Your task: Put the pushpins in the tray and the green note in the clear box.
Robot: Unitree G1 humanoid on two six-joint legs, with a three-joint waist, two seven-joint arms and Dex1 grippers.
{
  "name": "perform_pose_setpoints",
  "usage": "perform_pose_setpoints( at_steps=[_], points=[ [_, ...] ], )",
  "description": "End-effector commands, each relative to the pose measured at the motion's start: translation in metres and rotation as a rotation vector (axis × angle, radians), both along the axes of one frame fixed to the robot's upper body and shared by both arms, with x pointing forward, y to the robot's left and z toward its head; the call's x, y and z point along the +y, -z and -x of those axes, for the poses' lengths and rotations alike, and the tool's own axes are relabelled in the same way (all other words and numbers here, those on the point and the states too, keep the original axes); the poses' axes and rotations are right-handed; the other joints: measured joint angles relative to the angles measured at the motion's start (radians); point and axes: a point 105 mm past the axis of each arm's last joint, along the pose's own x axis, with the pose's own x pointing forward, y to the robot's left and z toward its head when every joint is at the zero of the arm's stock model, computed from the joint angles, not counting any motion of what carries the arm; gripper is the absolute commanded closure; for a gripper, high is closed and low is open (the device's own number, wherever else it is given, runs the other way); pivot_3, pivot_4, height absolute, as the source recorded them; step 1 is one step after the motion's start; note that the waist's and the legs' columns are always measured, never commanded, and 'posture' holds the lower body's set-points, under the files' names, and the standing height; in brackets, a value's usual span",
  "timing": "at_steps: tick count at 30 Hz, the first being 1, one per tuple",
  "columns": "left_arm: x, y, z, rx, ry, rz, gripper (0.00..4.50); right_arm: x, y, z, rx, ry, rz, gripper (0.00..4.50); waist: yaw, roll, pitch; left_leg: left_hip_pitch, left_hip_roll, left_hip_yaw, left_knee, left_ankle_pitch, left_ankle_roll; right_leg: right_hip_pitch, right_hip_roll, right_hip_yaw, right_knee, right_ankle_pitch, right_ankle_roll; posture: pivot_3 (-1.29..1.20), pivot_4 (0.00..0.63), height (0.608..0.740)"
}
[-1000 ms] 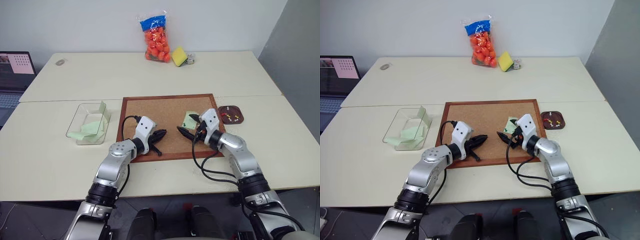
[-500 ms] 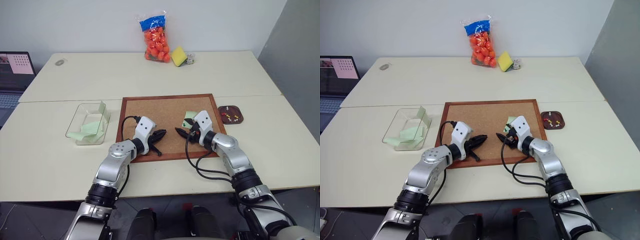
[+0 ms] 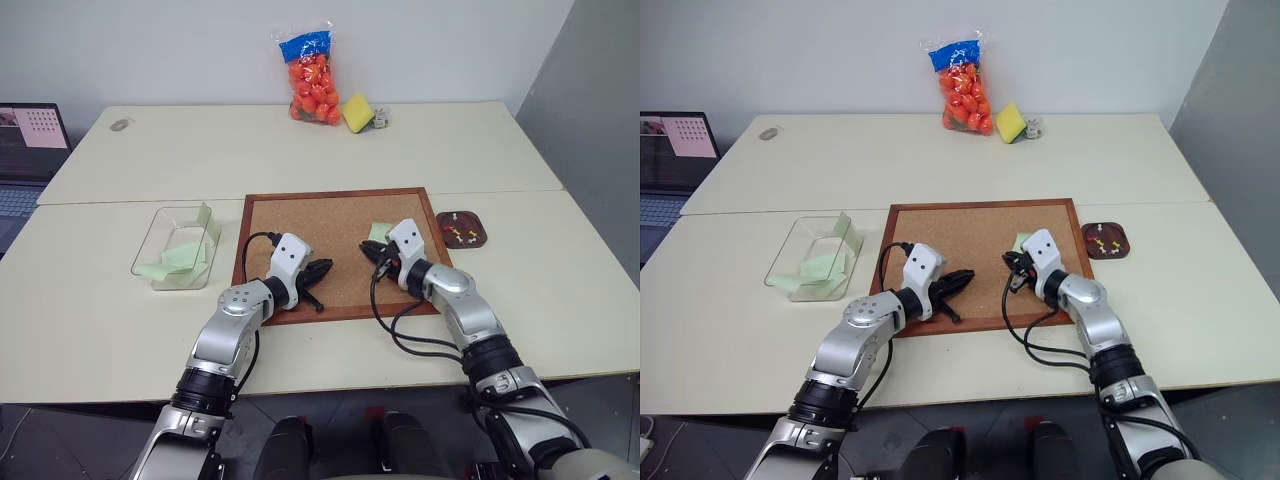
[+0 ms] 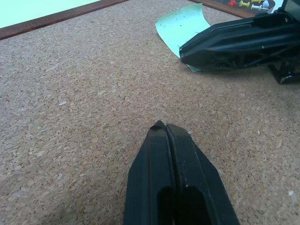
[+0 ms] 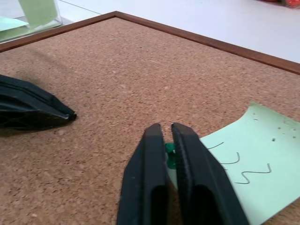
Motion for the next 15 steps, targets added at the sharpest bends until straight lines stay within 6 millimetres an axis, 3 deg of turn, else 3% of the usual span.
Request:
perform_pose_setpoints(
  at_steps=[1, 6, 15],
  points=[
    [-0.002, 0.027, 0.008, 0.105, 0.003, -0.034, 4.50, 0.007, -0.015, -0.001, -0.053, -0.024, -0.021, 4.48, 0.000, 0.000, 0.000, 0.000, 0.000, 0.000, 0.000, 0.000, 0.000, 0.000, 0.000, 0.000, 0.000, 0.000, 0.000, 0.00, 0.150, 0.740],
    [-0.002, 0.028, 0.008, 0.106, 0.004, -0.034, 4.50, 0.008, -0.017, -0.001, -0.066, -0.026, -0.028, 4.48, 0.000, 0.000, 0.000, 0.000, 0.000, 0.000, 0.000, 0.000, 0.000, 0.000, 0.000, 0.000, 0.000, 0.000, 0.000, 0.00, 0.150, 0.740],
    [-0.004, 0.024, 0.008, 0.109, -0.006, -0.007, 4.50, 0.009, -0.051, 0.008, -0.146, -0.065, -0.150, 4.48, 0.000, 0.000, 0.000, 0.000, 0.000, 0.000, 0.000, 0.000, 0.000, 0.000, 0.000, 0.000, 0.000, 0.000, 0.000, 0.00, 0.150, 0.740]
  ],
)
